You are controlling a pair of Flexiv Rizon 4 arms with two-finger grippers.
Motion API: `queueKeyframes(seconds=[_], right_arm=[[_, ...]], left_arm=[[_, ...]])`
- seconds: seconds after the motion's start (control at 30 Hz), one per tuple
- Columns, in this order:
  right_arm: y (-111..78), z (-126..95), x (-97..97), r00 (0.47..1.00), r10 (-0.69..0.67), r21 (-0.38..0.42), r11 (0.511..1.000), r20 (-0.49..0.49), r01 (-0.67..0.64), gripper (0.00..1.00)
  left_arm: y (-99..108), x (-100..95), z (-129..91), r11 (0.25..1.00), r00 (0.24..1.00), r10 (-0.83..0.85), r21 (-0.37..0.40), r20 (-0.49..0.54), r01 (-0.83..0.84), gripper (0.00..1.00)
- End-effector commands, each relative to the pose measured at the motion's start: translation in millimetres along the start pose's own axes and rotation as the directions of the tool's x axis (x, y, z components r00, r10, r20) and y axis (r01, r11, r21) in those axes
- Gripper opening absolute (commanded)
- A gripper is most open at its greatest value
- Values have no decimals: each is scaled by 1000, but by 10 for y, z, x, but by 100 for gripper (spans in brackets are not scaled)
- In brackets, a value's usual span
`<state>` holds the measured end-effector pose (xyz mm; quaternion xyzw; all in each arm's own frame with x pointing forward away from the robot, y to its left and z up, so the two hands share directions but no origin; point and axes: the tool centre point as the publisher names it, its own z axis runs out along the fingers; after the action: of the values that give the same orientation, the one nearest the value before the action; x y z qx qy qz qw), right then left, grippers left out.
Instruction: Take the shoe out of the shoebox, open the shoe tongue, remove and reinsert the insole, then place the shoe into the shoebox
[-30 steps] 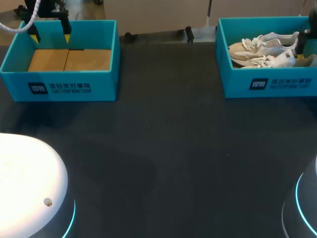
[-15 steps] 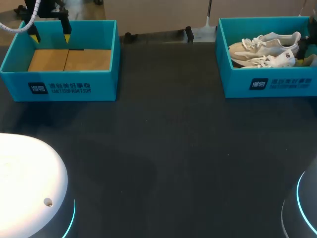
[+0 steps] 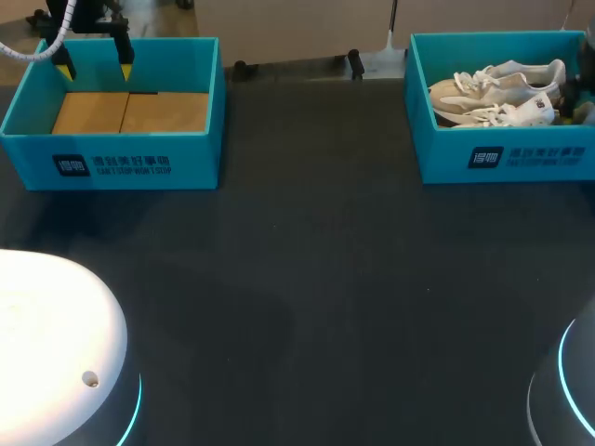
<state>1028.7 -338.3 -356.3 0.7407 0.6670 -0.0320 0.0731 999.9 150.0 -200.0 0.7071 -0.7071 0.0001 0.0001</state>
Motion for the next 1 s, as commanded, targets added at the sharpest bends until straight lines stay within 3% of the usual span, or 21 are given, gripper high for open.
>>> queueKeyframes(seconds=[0.03,0.17,0.23,0.27,0.4,0.63,1.0], right_arm=[[64,70,21,1000,-4,11,1000,9,4,55],[72,105,37,1000,-14,21,1000,21,14,40],[71,121,32,1000,-16,27,1000,26,15,27],[70,133,25,999,-13,32,999,29,12,0],[39,147,-7,999,-8,42,999,40,6,0],[-49,-69,-49,998,3,35,999,62,-5,0],[-18,-776,-57,997,10,-24,1000,72,-8,0]], left_arm=[[-1,0,0,1000,1000,0,0,0,0,100],[-1,0,0,1000,1000,0,0,0,0,100],[-1,0,0,1000,1000,0,0,0,0,100],[-1,0,0,1000,1000,0,0,0,0,100],[-1,0,0,1000,1000,0,0,0,0,100],[-1,0,0,1000,1000,0,0,0,0,100],[-1,0,0,1000,1000,0,0,0,0,100]])
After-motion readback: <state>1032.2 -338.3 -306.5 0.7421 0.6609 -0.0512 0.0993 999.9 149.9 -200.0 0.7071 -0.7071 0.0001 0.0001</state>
